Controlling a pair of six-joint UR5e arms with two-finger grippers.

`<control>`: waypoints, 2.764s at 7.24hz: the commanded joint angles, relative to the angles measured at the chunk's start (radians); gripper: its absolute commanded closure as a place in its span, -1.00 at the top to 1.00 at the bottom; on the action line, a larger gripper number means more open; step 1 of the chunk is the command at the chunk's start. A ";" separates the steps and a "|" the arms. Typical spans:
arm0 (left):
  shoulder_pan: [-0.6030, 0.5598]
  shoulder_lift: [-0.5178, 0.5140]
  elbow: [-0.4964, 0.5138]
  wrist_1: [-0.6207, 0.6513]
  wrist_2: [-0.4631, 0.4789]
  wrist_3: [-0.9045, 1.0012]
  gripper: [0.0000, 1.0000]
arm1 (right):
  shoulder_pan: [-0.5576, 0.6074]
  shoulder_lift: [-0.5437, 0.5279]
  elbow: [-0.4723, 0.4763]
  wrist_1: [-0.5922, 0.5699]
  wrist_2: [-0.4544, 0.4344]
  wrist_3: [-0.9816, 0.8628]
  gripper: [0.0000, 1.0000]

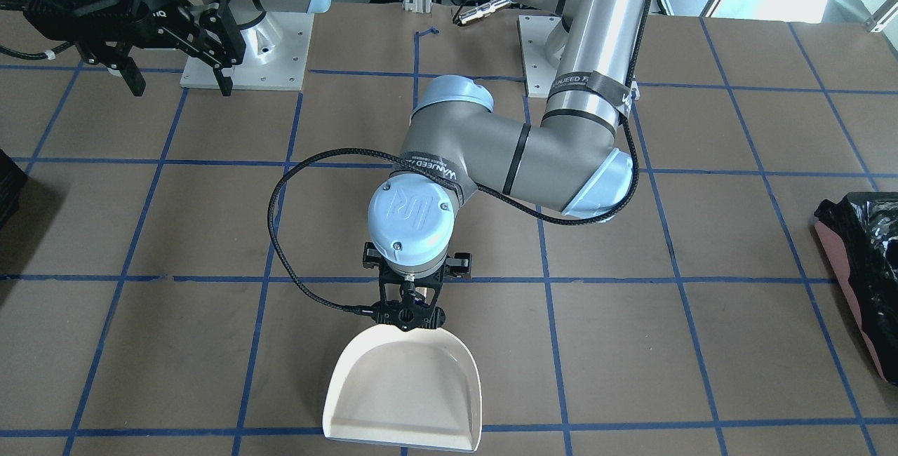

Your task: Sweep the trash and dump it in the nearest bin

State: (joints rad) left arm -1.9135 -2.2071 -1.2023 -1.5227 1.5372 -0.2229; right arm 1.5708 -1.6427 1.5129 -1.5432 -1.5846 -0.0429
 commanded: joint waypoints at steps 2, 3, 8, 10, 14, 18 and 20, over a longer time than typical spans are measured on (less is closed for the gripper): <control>0.001 0.084 -0.028 0.004 0.050 -0.001 1.00 | 0.000 -0.003 0.000 0.000 0.002 0.001 1.00; 0.008 0.113 -0.040 0.006 0.081 0.002 1.00 | 0.002 -0.005 -0.002 -0.001 0.002 0.020 1.00; 0.109 0.282 -0.094 0.003 0.202 0.031 1.00 | 0.006 -0.003 -0.003 -0.002 0.028 0.130 1.00; 0.155 0.357 -0.106 -0.004 0.204 0.088 1.00 | 0.006 -0.003 -0.003 -0.002 0.028 0.130 1.00; 0.208 0.513 -0.167 -0.013 0.175 0.109 1.00 | 0.006 -0.005 -0.002 -0.002 0.028 0.129 1.00; 0.277 0.584 -0.194 -0.077 0.095 0.169 1.00 | 0.006 -0.006 -0.002 -0.002 0.028 0.129 1.00; 0.278 0.601 -0.221 -0.088 0.072 0.163 1.00 | 0.006 -0.006 -0.002 -0.002 0.028 0.127 1.00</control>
State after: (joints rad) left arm -1.6380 -1.6178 -1.4109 -1.6026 1.6228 -0.0598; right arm 1.5769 -1.6489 1.5109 -1.5447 -1.5570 0.0856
